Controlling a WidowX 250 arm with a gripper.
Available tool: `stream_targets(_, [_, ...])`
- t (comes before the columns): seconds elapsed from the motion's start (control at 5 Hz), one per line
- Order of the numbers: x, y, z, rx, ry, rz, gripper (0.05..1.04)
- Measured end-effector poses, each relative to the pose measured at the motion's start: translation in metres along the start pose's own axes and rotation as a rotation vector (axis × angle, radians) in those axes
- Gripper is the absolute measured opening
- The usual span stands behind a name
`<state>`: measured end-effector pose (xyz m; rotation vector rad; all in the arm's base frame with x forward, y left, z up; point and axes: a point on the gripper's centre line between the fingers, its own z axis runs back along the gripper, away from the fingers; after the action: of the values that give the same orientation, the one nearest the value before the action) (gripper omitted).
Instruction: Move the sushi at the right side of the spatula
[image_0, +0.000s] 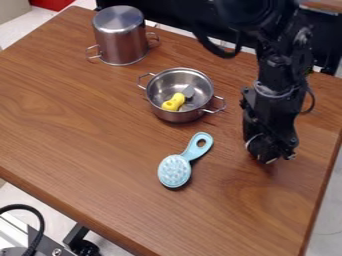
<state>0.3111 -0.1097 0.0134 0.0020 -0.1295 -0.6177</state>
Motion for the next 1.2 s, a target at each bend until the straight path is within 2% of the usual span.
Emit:
stream_targets(0.2, [0.004,0.002,-0.001,0.004,0.003,0.006,0.573])
stream_targets(0.4, [0.007,0.005,0.002,0.006,-0.002,0.042,0.872])
stream_targets(0.6, [0.006,0.007,-0.001,-0.001,0.027,0.046,1.008])
stream_targets(0.8, [0.004,0.011,-0.001,0.004,0.031,0.065,1.001])
stream_targets(1.0, [0.002,0.013,0.000,-0.018,0.044,0.083,1.001])
stream_targets(1.2, [0.002,0.016,0.007,-0.023,0.035,0.090,1.001])
